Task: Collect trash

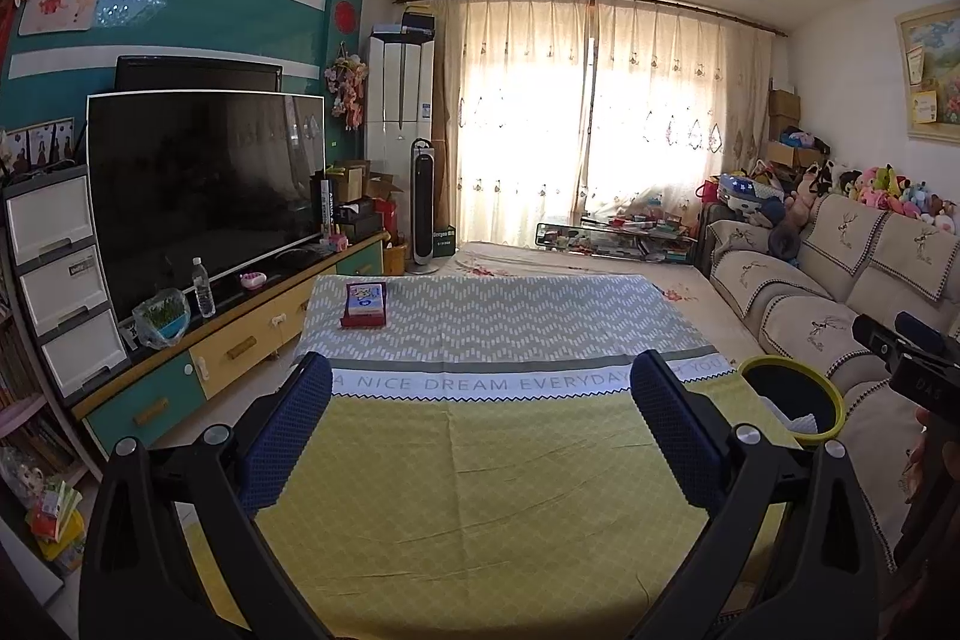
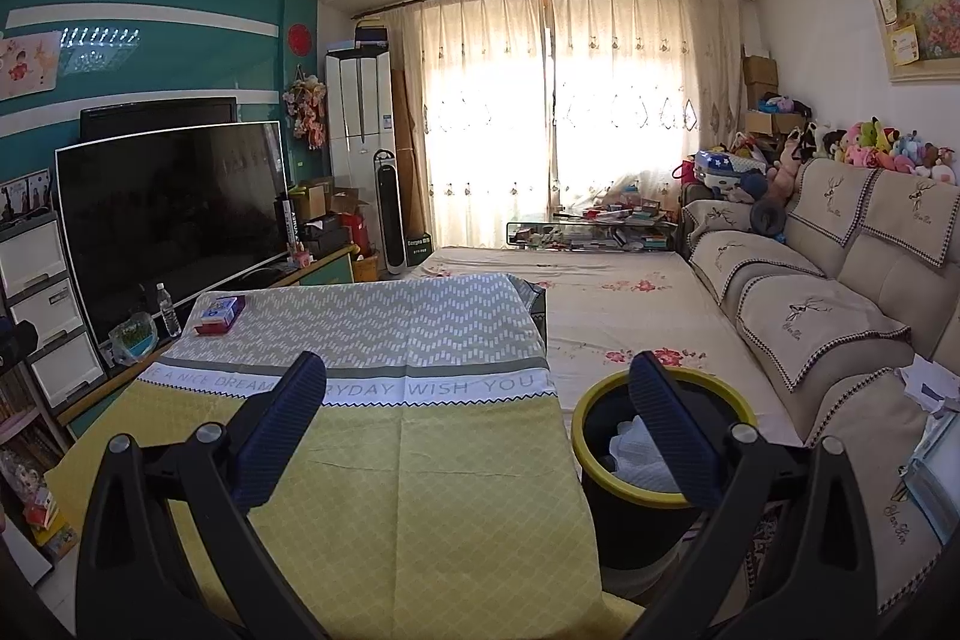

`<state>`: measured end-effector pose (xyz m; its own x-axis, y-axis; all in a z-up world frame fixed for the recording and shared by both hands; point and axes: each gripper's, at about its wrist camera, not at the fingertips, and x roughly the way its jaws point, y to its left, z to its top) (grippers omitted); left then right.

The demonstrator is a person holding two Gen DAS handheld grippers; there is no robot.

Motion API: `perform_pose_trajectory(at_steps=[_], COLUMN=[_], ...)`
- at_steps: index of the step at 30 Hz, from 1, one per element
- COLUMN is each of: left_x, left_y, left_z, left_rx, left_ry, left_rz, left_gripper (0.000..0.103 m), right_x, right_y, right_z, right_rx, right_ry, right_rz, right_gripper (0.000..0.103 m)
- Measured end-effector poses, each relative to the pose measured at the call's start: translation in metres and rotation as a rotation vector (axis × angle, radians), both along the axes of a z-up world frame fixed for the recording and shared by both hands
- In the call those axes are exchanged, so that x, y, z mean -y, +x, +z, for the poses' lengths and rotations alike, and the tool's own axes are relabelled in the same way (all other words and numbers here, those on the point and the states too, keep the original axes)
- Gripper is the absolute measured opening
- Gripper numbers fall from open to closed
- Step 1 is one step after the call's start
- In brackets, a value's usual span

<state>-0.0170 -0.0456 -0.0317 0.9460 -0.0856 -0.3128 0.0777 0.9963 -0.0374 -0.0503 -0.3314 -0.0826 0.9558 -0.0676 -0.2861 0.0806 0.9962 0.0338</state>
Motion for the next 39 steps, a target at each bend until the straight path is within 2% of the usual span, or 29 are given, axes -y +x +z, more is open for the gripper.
perform_pose_trajectory(at_steps=[39], left_x=[-0.001], left_y=[0.006], left_z=[-0.012], left_rx=[-0.034], left_ry=[-0.015], left_rz=[0.006], left_gripper=[0.098], right_x=[-0.005], right_y=[0.002], right_z=[-0.006], right_rx=[-0.021], right_ry=[0.008], right_rz=[0.007], right_gripper=[0.096])
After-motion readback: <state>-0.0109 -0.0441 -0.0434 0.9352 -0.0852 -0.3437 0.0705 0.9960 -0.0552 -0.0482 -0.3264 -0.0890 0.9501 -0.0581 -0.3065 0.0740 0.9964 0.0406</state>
